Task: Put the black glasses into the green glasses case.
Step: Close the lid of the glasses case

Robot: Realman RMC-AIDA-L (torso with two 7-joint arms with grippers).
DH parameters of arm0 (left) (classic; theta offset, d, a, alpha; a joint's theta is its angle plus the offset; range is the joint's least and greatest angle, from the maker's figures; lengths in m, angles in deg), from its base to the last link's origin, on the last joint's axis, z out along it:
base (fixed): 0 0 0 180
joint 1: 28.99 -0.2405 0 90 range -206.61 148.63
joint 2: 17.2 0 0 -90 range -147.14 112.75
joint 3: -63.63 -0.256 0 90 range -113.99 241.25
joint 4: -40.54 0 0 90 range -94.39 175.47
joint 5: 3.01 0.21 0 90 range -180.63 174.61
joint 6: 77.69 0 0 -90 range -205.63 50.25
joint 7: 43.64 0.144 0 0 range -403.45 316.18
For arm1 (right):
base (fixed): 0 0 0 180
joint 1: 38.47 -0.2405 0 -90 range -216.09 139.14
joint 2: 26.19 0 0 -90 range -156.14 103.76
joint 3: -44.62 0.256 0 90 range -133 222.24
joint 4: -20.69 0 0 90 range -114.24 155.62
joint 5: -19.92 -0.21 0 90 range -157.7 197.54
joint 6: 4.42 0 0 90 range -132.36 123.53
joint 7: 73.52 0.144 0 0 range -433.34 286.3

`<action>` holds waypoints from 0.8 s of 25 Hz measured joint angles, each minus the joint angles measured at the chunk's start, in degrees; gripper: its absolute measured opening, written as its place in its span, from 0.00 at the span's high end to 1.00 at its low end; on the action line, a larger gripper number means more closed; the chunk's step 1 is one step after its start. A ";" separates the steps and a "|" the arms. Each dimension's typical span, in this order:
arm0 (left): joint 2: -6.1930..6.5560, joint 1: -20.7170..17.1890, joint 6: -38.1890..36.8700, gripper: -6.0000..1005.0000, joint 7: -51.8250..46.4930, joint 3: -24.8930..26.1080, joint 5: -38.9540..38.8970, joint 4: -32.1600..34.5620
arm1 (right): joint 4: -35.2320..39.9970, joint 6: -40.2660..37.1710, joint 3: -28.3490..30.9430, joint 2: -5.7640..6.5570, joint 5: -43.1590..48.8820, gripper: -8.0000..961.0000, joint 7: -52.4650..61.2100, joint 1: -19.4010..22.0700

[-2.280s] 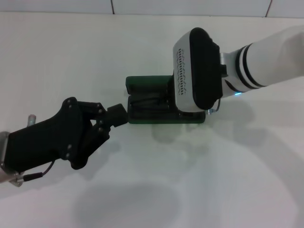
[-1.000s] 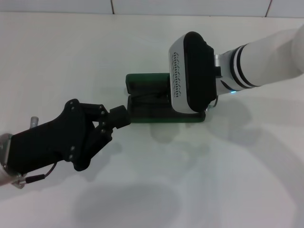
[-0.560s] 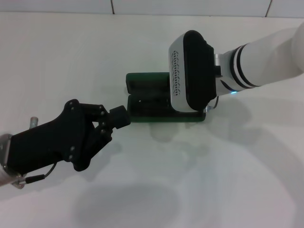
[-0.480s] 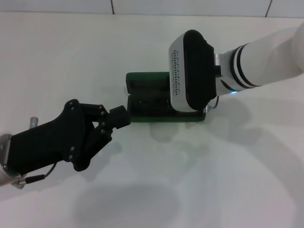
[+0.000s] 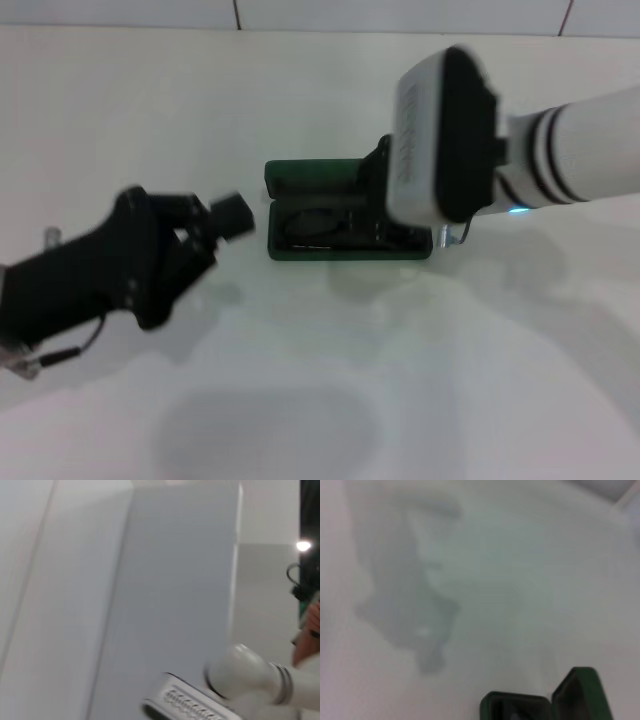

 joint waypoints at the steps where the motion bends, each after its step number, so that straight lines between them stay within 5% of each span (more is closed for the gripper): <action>1: 0.08 0.08 0.00 0.95 -0.67 1.53 -0.02 0.25 | 1.64 -0.14 1.56 0.02 -1.89 0.77 -0.09 2.12; 5: 0.82 1.31 0.63 0.94 -5.18 8.82 0.00 2.14 | 5.17 -4.70 9.04 0.09 -12.53 0.77 -1.70 8.84; 12: 3.26 7.94 12.05 0.94 -17.87 10.90 4.33 9.72 | -2.35 -30.51 31.96 0.72 -44.38 0.77 -21.50 20.64; 15: 3.91 15.12 21.34 0.94 -24.79 10.77 11.68 10.19 | -6.86 -40.37 41.83 0.85 -46.53 0.77 -24.24 23.51; 20: 2.55 24.39 36.48 0.72 -31.20 10.56 29.47 10.23 | -16.47 -47.33 50.27 0.72 -42.64 0.77 -26.84 24.74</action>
